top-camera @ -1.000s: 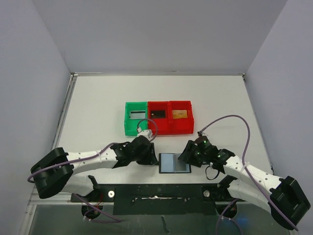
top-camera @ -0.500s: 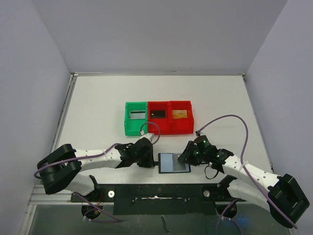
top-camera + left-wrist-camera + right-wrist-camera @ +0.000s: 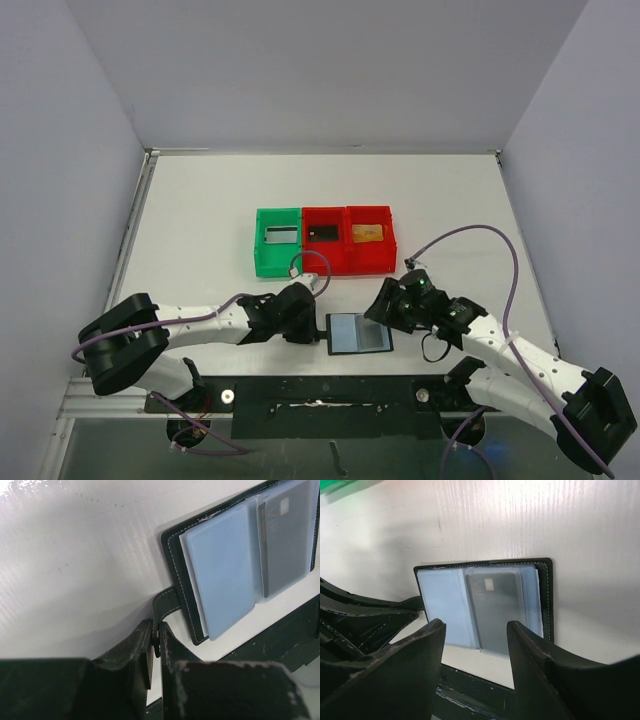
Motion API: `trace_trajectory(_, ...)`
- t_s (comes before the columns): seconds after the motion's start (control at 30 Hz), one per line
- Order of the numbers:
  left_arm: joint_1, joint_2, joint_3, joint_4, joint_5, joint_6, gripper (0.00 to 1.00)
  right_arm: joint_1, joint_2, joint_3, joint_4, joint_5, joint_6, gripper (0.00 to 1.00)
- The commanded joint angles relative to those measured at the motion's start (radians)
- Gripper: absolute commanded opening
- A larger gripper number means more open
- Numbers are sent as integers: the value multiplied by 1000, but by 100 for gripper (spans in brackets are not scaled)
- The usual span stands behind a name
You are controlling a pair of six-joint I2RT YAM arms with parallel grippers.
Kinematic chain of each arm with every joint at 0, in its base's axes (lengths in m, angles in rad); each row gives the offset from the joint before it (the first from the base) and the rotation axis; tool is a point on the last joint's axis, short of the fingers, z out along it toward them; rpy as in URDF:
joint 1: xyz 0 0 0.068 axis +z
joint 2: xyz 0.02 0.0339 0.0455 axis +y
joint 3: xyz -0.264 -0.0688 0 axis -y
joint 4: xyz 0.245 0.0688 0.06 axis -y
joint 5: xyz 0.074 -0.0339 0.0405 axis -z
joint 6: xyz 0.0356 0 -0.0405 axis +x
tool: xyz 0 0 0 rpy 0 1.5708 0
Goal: Take the credit cards out of the card holder
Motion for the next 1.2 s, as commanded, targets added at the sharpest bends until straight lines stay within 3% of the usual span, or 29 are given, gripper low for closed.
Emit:
trace_trajectory(0.0, -5, -38, 16, 40, -4, 7, 0, 1, 13, 86, -127, 89, -52, 55)
trace_trajectory(0.47, -5, 14, 60, 31, 20, 32, 0, 10, 144, 9, 11, 29, -51, 48)
trace_trajectory(0.57, -6, 33, 62, 19, 20, 41, 0, 18, 156, 42, -2, 46, -73, 40)
trace_trajectory(0.67, -5, 49, 100, -2, 20, 51, 0, 24, 123, 54, -7, 69, -78, 23)
trace_trajectory(1.17, -6, 23, 98, -34, -1, 48, 0, 37, 74, 105, -123, 87, -84, 4)
